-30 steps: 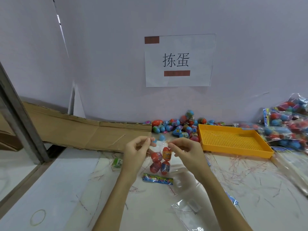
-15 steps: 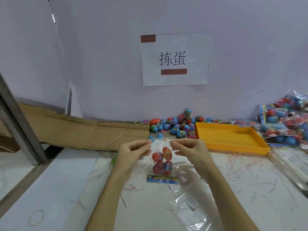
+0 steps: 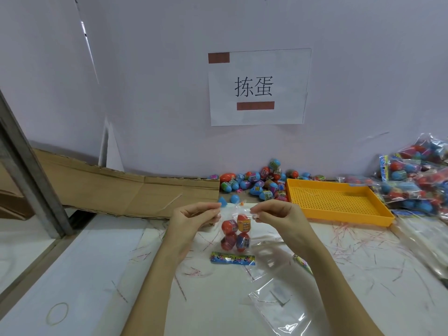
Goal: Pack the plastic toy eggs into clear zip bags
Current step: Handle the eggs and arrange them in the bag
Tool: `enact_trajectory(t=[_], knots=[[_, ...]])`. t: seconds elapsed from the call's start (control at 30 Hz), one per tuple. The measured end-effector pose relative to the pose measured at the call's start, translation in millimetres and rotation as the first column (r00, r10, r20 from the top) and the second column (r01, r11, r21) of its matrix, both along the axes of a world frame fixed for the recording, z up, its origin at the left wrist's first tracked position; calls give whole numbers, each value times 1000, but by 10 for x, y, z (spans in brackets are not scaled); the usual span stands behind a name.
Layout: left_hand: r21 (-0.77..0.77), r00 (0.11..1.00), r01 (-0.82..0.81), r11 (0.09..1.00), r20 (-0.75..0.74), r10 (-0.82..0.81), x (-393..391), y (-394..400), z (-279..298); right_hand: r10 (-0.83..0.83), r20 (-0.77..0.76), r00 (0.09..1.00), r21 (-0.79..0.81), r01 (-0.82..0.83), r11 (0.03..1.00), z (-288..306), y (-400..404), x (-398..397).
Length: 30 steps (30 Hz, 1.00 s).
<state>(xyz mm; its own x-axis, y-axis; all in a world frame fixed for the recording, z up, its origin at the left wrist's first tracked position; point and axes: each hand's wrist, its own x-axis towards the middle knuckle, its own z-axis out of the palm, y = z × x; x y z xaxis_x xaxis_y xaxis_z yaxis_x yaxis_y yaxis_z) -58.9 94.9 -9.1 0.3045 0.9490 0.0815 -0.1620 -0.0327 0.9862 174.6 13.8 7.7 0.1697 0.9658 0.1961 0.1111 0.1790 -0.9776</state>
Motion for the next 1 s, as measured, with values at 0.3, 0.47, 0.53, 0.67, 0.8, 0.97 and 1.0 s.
enact_trajectory(t=[0.3, 0.47, 0.53, 0.67, 0.8, 0.97, 1.0], knots=[[352, 985, -13, 936, -154, 71, -36, -44, -5, -36, 73, 997, -32, 38, 999, 1, 9, -10], [358, 978, 9, 934, -199, 67, -55, -56, 6, -83, 100, 992, -59, 89, 994, 21, 23, -41], [341, 981, -2, 940, -181, 68, -53, -62, 15, -90, 68, 994, -56, 94, 994, 32, 23, -54], [302, 979, -26, 953, -188, 86, -28, -50, 1, -65, 85, 994, -14, 66, 998, 46, 3, -73], [242, 980, -38, 970, -180, 83, -17, -22, -18, -38, 116, 993, -17, 40, 999, 35, 3, -85], [223, 980, 76, 972, -195, -32, -42, -28, -3, -17, 86, 996, 24, 15, 1000, 17, 20, -153], [237, 973, 124, 964, -219, -72, -49, -37, 13, -8, 83, 997, 34, 5, 999, 14, 27, -171]])
